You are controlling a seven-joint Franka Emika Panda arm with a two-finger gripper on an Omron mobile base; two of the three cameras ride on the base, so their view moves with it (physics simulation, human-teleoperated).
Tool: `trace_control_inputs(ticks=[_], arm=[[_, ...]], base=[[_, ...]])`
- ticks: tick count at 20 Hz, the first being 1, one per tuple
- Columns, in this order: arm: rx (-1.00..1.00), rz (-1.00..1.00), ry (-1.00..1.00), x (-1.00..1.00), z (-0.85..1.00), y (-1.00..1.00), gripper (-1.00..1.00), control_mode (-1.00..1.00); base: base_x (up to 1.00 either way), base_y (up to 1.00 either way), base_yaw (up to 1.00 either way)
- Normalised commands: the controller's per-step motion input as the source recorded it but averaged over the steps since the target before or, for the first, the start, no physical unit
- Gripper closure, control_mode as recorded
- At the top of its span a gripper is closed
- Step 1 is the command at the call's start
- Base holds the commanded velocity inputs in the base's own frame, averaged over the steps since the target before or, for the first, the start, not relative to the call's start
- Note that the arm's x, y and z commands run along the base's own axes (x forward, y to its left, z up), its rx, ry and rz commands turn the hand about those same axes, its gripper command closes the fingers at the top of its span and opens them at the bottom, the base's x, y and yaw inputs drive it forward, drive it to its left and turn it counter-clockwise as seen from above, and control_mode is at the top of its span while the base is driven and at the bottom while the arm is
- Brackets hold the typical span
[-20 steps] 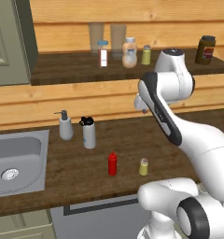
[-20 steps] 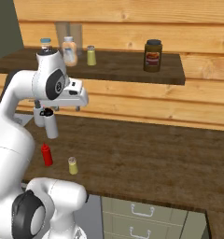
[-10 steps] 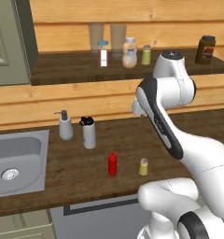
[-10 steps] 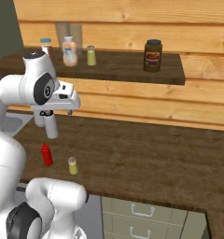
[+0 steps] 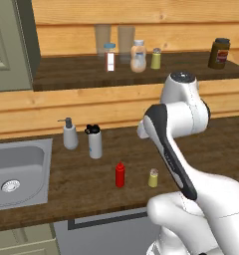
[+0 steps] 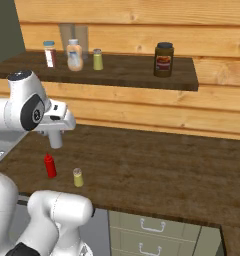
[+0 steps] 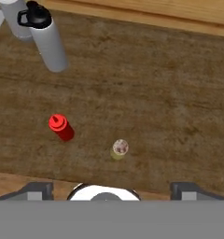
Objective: Put the shaker and condiment bottle from the counter next to their counterparts in the cabinet.
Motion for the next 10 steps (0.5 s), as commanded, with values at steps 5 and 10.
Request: trace_control_inputs(ticks=[5,10], arm=[[-0.15,0.0,-0.28,-0.52,-0.39,0.27,-1.0,-1.0],[-0.19,0.0,-0.42,-0.61,-0.3,0.31,-1.0,-1.0]], base=[[0.0,0.0,0.0],[0.0,0.0,0.0]])
